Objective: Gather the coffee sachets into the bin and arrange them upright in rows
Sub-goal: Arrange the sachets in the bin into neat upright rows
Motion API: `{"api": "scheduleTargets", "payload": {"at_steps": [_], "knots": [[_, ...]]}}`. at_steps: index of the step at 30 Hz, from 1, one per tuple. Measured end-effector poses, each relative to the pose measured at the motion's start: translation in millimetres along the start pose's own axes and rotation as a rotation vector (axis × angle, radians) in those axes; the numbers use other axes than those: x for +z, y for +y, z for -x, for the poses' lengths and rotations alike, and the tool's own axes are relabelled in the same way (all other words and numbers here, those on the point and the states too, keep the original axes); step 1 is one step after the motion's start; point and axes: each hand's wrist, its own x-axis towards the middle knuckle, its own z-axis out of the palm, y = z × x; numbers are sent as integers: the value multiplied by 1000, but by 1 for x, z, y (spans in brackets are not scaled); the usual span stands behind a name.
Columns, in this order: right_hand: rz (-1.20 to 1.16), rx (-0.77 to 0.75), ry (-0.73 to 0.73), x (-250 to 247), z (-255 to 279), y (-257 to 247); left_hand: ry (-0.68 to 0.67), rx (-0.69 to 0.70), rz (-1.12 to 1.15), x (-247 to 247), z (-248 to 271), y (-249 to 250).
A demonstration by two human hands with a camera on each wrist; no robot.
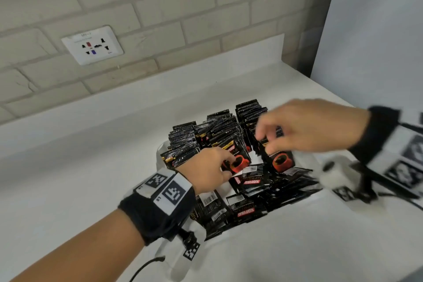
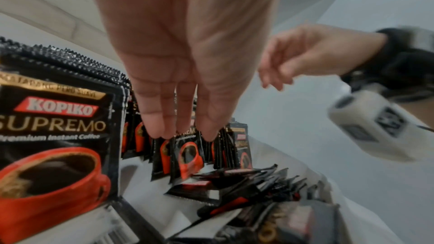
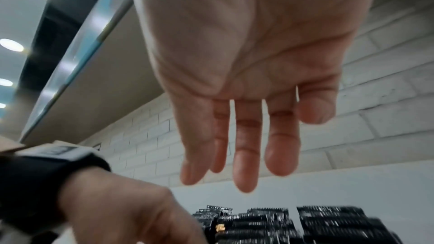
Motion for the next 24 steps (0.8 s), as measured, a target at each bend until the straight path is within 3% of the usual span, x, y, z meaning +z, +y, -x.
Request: {"api": "scheduleTargets", "payload": {"at_steps": [7, 13, 17, 24], "knots": [[-151, 21, -119, 64, 51, 17, -4, 21, 24, -1, 4, 8], [-127, 133, -42, 86, 74, 30, -249, 99, -35, 14, 1, 24], [-17, 148, -95, 90, 72, 31, -339, 72, -105, 24, -8, 29], [-14, 126, -74, 76, 62, 35, -298, 5, -51, 32, -19, 32]]}}
